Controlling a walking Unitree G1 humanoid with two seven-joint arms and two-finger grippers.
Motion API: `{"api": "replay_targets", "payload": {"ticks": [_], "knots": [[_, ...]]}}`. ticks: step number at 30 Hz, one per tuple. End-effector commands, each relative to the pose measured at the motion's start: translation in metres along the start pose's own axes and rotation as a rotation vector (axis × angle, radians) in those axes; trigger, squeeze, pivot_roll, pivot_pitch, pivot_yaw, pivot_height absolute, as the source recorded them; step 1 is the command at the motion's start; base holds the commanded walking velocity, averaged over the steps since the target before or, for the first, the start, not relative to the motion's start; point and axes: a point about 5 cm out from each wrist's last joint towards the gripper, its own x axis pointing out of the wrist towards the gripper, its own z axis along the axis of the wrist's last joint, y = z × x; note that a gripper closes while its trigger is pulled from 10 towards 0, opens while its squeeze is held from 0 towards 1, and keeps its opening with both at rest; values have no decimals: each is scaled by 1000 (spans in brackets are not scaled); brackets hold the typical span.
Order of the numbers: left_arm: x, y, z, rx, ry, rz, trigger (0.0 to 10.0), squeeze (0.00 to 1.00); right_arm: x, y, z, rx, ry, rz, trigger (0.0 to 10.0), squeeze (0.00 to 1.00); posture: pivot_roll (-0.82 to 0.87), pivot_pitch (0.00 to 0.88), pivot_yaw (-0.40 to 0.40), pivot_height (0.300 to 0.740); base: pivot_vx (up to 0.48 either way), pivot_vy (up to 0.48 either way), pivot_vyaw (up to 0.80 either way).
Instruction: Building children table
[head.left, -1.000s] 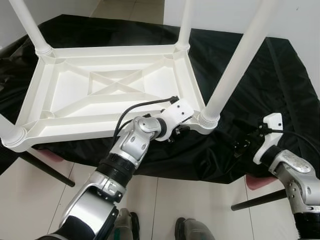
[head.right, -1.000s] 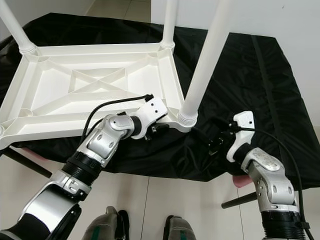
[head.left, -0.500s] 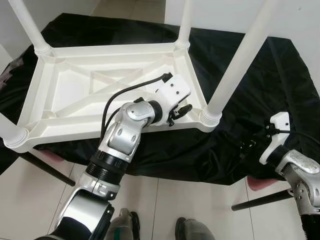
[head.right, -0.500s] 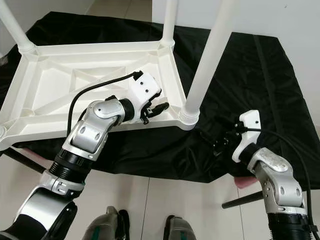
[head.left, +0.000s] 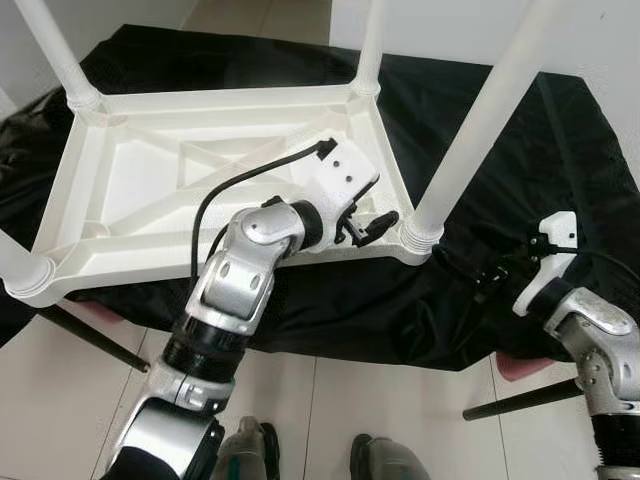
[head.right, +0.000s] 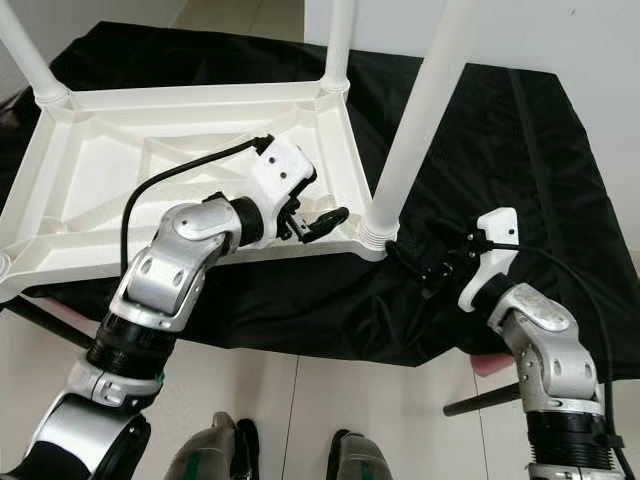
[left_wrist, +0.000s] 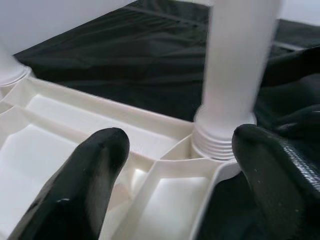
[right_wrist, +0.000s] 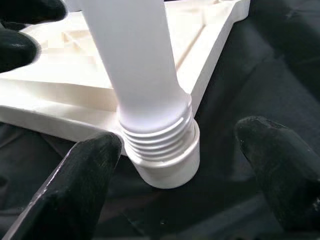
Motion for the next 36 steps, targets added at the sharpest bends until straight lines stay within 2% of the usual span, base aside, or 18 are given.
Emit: {"api": "replay_targets", "payload": {"ticks": [1,2,8,10,15,23,26,29,32,34,36], "knots": [[-2,-3,1,-1,-7,-21,10000,0,1,0,0,6,-1,1,10000,1000,-21,106,10,740,0,0,0],[-3,-4,2,-6,-9,-26,10000,0,3,0,0,6,-5,3,10000,0,-21,106,10,740,0,0,0],[-6,-5,5,-31,-29,-33,10000,0,9,0,2,2,-22,3,10000,0,-15,99,4,740,0,0,0],[-12,-5,9,-67,-47,-30,10000,0,19,1,3,0,-39,3,10000,0,0,91,-7,740,0,0,0],[-21,-6,18,-102,-69,-32,10000,0,28,-1,4,1,-50,9,10000,0,15,85,-16,740,0,0,0],[-23,-10,21,-111,-78,-42,10000,0,32,-3,4,-1,-54,12,10000,0,27,80,-23,740,0,0,0],[-24,-13,23,-122,-84,-45,10000,0,41,-4,6,-9,-68,13,10000,0,39,73,-30,740,0,0,0],[-24,-13,23,-122,-84,-45,10000,0,41,-4,6,-9,-68,13,10000,0,39,73,-30,740,0,0,0],[-24,-17,24,-135,-87,-50,10000,0,51,-5,8,-19,-86,3,10000,0,45,68,-32,740,0,0,0],[-24,-17,24,-135,-87,-50,10000,0,51,-5,8,-19,-86,3,10000,0,45,68,-32,740,0,0,0],[-23,-25,18,-173,-64,-61,10000,0,59,-6,12,-24,-110,-14,10000,0,51,63,-30,740,0,0,0]]}}
